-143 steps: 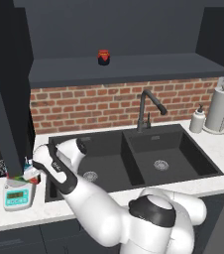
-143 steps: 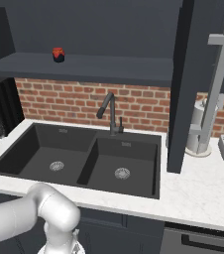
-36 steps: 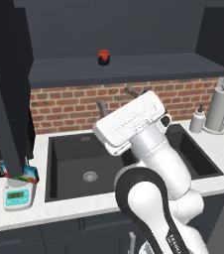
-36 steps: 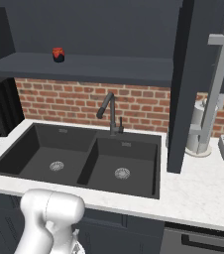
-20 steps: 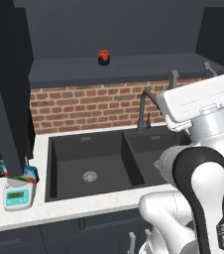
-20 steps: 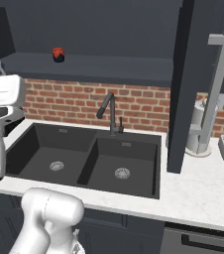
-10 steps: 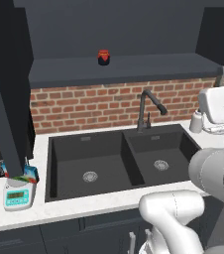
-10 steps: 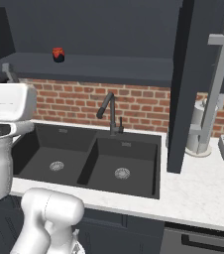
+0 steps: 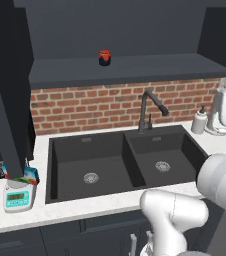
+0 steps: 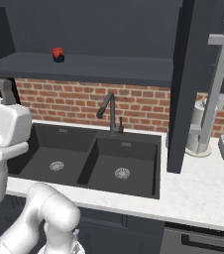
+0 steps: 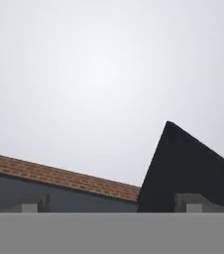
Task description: Pick the boxed food and place it on the digital scale for weighing, and close the cabinet.
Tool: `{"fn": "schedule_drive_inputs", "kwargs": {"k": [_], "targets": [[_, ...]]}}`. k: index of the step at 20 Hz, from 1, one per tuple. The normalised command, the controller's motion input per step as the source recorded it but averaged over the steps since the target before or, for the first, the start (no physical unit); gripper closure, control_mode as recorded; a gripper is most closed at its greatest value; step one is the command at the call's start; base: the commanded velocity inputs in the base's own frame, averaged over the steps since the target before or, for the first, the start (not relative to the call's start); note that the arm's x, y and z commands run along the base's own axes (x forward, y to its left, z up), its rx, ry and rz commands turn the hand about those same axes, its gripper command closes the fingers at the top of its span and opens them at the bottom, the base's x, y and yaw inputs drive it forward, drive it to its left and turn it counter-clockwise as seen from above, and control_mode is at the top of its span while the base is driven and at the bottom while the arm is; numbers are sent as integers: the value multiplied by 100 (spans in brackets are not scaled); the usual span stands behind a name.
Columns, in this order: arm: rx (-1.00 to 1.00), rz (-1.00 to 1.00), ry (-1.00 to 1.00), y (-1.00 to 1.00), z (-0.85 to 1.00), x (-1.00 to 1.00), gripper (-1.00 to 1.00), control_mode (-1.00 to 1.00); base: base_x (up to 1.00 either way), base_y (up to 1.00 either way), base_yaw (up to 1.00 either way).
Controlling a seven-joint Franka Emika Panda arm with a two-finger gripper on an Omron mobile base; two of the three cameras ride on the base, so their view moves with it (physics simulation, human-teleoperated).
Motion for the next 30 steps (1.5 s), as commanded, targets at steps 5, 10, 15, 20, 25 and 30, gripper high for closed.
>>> {"fn": "schedule_drive_inputs", "kwargs": {"k": [5,10,15,20,25,30], "targets": [[-1,-14,-8,-20,-70,66,-100,-100,0,0,0],[3,-2,0,-58,-46,80,-100,-100,0,0,0],[5,0,-1,-78,-21,10,-100,-100,0,0,0],[0,-3,0,-51,-38,0,-100,-100,0,0,0],[0,-5,0,-32,-60,2,-100,-100,0,0,0],[0,-4,1,-45,-52,15,-100,-100,0,0,0]]}}
